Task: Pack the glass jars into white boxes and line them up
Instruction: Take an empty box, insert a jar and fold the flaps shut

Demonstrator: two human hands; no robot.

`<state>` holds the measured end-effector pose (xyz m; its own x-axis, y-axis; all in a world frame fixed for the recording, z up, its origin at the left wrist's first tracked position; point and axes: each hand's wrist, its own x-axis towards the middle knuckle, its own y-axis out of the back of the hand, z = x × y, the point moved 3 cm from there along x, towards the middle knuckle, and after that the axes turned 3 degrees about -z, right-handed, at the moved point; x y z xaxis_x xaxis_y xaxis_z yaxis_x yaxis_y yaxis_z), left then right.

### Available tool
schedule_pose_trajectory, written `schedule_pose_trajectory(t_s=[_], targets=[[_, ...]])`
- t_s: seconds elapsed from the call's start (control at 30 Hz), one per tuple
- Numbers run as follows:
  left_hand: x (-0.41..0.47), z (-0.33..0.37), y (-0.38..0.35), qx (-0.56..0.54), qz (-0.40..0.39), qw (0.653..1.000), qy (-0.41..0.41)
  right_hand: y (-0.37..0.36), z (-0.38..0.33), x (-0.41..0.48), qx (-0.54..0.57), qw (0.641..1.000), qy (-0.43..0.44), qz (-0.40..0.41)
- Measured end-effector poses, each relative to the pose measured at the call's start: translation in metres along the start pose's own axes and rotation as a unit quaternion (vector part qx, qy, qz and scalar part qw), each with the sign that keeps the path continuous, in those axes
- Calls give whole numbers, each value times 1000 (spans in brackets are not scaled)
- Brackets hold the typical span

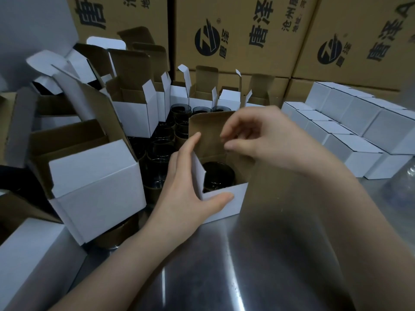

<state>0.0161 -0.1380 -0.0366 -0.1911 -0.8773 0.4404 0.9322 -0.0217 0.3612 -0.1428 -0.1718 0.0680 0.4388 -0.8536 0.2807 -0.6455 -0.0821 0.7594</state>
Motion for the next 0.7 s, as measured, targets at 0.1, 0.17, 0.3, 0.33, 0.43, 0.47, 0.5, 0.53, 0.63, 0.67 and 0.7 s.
schedule_pose_trajectory(t_s=[0.1,0.17,0.3,0.33,0.43,0.47,0.5,0.53,0.63,0.67,0.7], targets=[[1,2,1,-7,-3,1000,8,5,16,-4,152,984,-6,97],[0,3,0,-14,-15,1000,15,5,32,-5,196,973,-41,119],[1,5,1,-61,-20,997,32,-2,56,-5,310,945,-97,30],[3,4,2,-74,-10,997,35,-4,59,-5,336,936,-105,7],[9,-1,5,-113,30,992,44,-8,64,-5,358,924,-126,-40],[7,0,5,-109,22,993,39,-10,64,-4,357,924,-128,-54],[4,1,5,-99,11,994,33,-11,64,-5,357,923,-129,-66],[2,1,4,-95,9,995,31,-12,63,-5,354,923,-131,-73],[1,2,4,-94,13,995,19,-16,60,-5,347,925,-136,-78],[1,3,4,-95,10,995,18,-17,60,-4,345,925,-137,-82],[2,3,3,-103,8,995,17,-18,59,-4,342,926,-137,-87]])
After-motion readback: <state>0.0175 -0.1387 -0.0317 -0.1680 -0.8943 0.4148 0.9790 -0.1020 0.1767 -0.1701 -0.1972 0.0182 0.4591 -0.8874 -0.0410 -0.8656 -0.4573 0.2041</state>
